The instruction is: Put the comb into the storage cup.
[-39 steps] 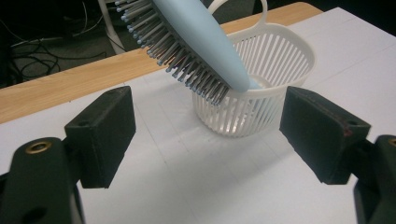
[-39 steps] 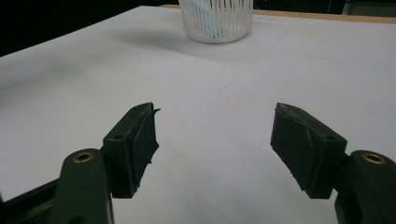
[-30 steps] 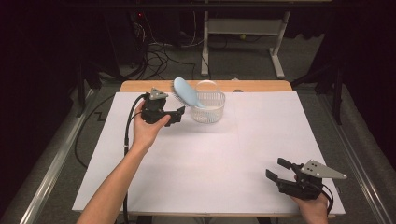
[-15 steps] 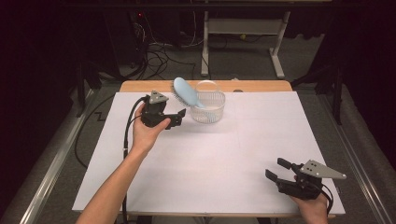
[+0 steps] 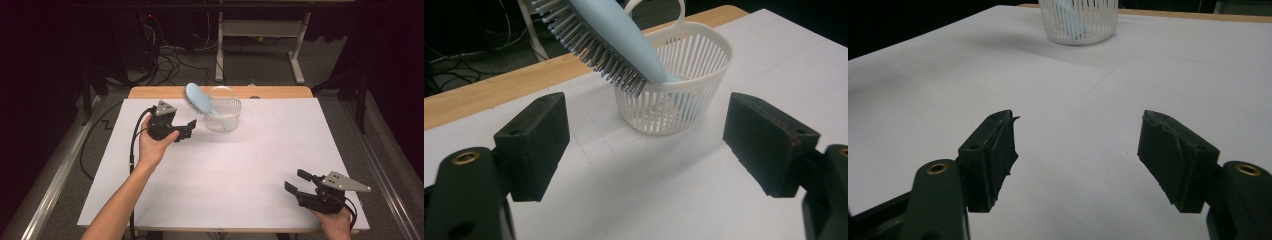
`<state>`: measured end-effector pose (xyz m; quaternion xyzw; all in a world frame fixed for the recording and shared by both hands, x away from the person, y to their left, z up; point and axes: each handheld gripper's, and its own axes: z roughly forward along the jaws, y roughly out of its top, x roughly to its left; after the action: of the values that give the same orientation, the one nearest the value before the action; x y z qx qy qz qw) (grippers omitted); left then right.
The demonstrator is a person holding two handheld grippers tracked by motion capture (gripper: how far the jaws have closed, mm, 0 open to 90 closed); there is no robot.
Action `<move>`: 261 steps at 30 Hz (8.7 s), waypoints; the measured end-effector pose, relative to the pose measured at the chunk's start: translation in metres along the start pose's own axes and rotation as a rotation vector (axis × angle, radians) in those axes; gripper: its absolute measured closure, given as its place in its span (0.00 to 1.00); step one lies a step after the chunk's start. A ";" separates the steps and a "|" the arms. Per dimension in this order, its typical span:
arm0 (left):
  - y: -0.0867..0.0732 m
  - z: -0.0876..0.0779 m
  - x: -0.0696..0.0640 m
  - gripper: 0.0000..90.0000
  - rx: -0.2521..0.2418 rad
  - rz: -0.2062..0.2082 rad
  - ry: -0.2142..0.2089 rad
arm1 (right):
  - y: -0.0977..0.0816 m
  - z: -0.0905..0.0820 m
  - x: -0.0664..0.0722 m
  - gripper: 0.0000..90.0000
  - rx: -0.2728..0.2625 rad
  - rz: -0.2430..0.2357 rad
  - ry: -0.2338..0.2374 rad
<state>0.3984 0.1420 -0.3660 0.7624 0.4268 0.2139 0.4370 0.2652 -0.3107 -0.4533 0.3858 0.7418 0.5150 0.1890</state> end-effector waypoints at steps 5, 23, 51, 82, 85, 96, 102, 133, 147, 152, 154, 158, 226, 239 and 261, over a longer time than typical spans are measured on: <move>-0.002 -0.002 -0.001 0.22 0.001 0.011 0.000 | 0.000 0.000 0.000 0.35 0.002 -0.004 -0.001; -0.006 -0.007 -0.007 0.22 -0.004 0.036 0.000 | 0.000 0.000 0.000 0.35 0.002 0.003 0.000; -0.018 -0.017 -0.010 0.22 -0.002 0.040 -0.017 | 0.000 0.001 0.000 0.35 0.004 0.001 0.001; -0.031 -0.024 -0.007 0.22 -0.004 0.025 -0.016 | 0.000 0.001 -0.001 0.35 0.001 0.006 0.000; -0.032 -0.025 -0.007 0.22 -0.005 0.025 -0.015 | 0.000 0.001 -0.001 0.35 0.001 0.006 0.000; -0.036 -0.028 -0.005 0.22 -0.004 0.018 -0.012 | 0.000 0.001 -0.001 0.35 0.004 0.009 -0.002; -0.038 -0.030 -0.003 0.22 -0.004 0.015 -0.010 | -0.001 0.001 -0.001 0.35 0.005 0.011 -0.004; -0.052 -0.041 0.003 0.21 -0.003 0.003 0.008 | -0.001 0.001 -0.002 0.35 0.004 0.014 -0.008; -0.058 -0.048 0.007 0.21 -0.010 -0.011 0.022 | -0.001 0.001 -0.002 0.35 0.004 0.013 -0.011; -0.062 -0.049 0.008 0.21 -0.020 -0.011 0.029 | -0.001 0.001 -0.001 0.35 0.005 0.016 -0.011; -0.064 -0.050 0.009 0.21 -0.021 -0.014 0.032 | -0.001 0.001 -0.001 0.35 0.005 0.017 -0.012; -0.066 -0.051 0.010 0.21 -0.029 -0.019 0.035 | -0.001 0.001 -0.001 0.35 0.002 0.014 -0.014; -0.123 -0.092 0.038 0.21 -0.099 -0.128 0.164 | -0.002 -0.001 -0.005 0.35 -0.009 0.056 -0.029; -0.137 -0.088 0.040 0.20 -0.111 -0.148 0.165 | -0.003 -0.001 -0.006 0.35 -0.009 0.067 -0.032; -0.153 -0.078 0.039 0.22 -0.120 -0.156 0.157 | -0.003 0.000 -0.007 0.35 -0.006 0.071 -0.036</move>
<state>0.2938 0.2511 -0.4562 0.6803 0.5041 0.2632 0.4623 0.2686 -0.3171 -0.4570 0.4206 0.7225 0.5167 0.1848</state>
